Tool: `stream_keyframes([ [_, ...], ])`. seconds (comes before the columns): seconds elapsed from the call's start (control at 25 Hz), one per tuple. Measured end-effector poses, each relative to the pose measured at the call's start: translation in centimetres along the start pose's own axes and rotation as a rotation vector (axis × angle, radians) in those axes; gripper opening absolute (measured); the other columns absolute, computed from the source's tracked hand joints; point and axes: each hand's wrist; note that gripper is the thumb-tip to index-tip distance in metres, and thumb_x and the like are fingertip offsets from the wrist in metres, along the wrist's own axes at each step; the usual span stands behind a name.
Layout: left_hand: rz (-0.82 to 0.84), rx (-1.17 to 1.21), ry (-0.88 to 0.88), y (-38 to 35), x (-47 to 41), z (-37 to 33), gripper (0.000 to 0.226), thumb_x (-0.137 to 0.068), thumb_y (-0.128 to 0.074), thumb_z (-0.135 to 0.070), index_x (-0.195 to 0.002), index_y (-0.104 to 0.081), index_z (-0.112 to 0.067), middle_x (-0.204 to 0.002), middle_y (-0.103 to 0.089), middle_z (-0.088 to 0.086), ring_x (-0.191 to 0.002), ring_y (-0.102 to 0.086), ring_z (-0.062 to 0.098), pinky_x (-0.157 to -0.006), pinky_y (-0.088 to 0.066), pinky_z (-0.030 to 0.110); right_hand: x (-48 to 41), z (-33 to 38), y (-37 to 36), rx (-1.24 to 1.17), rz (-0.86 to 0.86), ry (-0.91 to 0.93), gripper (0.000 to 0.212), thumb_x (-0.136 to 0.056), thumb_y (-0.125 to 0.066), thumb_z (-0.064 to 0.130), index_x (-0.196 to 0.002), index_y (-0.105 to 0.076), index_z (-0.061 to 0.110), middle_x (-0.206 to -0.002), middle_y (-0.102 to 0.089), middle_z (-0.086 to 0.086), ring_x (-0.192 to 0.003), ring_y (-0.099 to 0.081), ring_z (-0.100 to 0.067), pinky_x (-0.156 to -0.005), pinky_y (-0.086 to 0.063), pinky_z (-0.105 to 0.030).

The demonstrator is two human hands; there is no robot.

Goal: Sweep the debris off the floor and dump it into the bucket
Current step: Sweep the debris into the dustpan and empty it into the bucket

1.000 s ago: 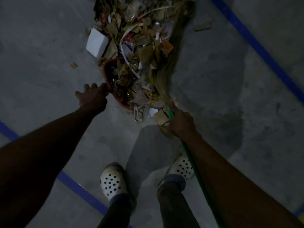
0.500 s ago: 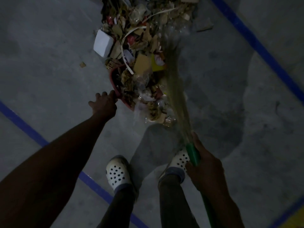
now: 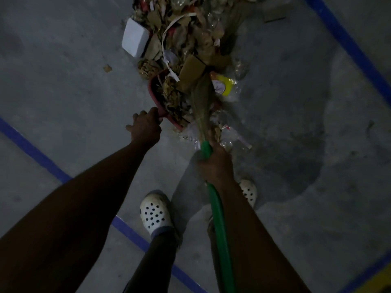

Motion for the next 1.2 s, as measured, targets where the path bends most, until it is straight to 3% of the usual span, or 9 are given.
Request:
stream_keyframes([
  [0.2,-0.064,0.056,-0.033,1.2,2.2,0.1,0.030,-0.103,-0.045,-0.031,-0.132,-0.048,-0.026,-0.106,-0.055,0.016,-0.106,-0.048,0.039,-0.083,-0.039,0.056,6.7,-1.5,1.2,0.014,0.018,-0.028,0.095,-0.086,-0.064,0.008,-0.156,-0.017,0.052,-0.129,-0.063,-0.005,-0.110,-0.063,-0.025,-0.089,-0.055,-0.036],
  [0.36,-0.041,0.101,-0.094,5.1,6.0,-2.2,0.031,-0.103,-0.043,-0.031,-0.134,-0.048,-0.027,-0.108,-0.056,0.015,-0.104,-0.049,0.037,-0.081,-0.039,0.051,12.9,-1.3,6.0,0.009,-0.044,-0.023,0.092,-0.087,-0.069,0.007,-0.157,-0.023,0.046,-0.137,-0.060,0.000,-0.114,-0.060,-0.017,-0.089,-0.050,-0.023],
  [0.44,-0.025,0.129,-0.077,7.9,8.5,-3.9,0.034,-0.103,-0.042,-0.033,-0.137,-0.046,-0.028,-0.114,-0.056,0.015,-0.108,-0.048,0.036,-0.086,-0.038,0.052,15.8,-0.4,8.6,0.001,-0.058,-0.006,0.089,-0.087,-0.070,0.006,-0.156,-0.026,0.041,-0.140,-0.058,-0.001,-0.121,-0.057,-0.020,-0.099,-0.047,-0.028],
  [0.64,-0.002,0.186,-0.049,14.8,16.7,-7.7,0.034,-0.103,-0.041,-0.032,-0.137,-0.046,-0.028,-0.118,-0.057,0.015,-0.112,-0.048,0.037,-0.089,-0.038,0.052,24.2,2.4,13.1,-0.033,-0.011,0.001,0.093,-0.086,-0.070,0.003,-0.159,-0.023,0.036,-0.142,-0.055,-0.008,-0.124,-0.054,-0.025,-0.106,-0.046,-0.032],
  [0.8,0.014,0.224,0.015,20.5,23.7,-8.7,0.035,-0.101,-0.043,-0.030,-0.135,-0.047,-0.028,-0.119,-0.059,0.014,-0.115,-0.051,0.038,-0.093,-0.041,0.056,32.3,3.9,15.6,-0.032,-0.001,0.049,0.090,-0.089,-0.070,0.010,-0.159,-0.020,0.037,-0.142,-0.053,-0.007,-0.121,-0.055,-0.024,-0.097,-0.050,-0.030],
  [0.96,-0.010,0.248,-0.012,25.7,30.9,-8.4,0.036,-0.102,-0.042,-0.031,-0.138,-0.047,-0.029,-0.121,-0.058,0.014,-0.117,-0.049,0.038,-0.095,-0.039,0.053,41.5,3.7,16.2,0.137,-0.028,-0.016,0.092,-0.090,-0.066,0.016,-0.158,-0.013,0.048,-0.132,-0.058,-0.010,-0.107,-0.059,-0.027,-0.085,-0.041,-0.025],
  [1.2,-0.043,0.285,-0.059,31.7,39.6,-8.2,0.036,-0.100,-0.048,-0.026,-0.136,-0.051,-0.030,-0.124,-0.061,0.012,-0.120,-0.051,0.036,-0.099,-0.041,0.058,51.7,3.6,16.7,0.159,-0.087,-0.014,0.083,-0.095,-0.063,0.026,-0.159,-0.014,0.045,-0.134,-0.058,-0.014,-0.114,-0.061,-0.031,-0.098,-0.051,-0.040],
])
Point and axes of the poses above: each hand's wrist, its own x-axis away from the middle knuckle, its own y-axis out of the back of the hand, z = x × y
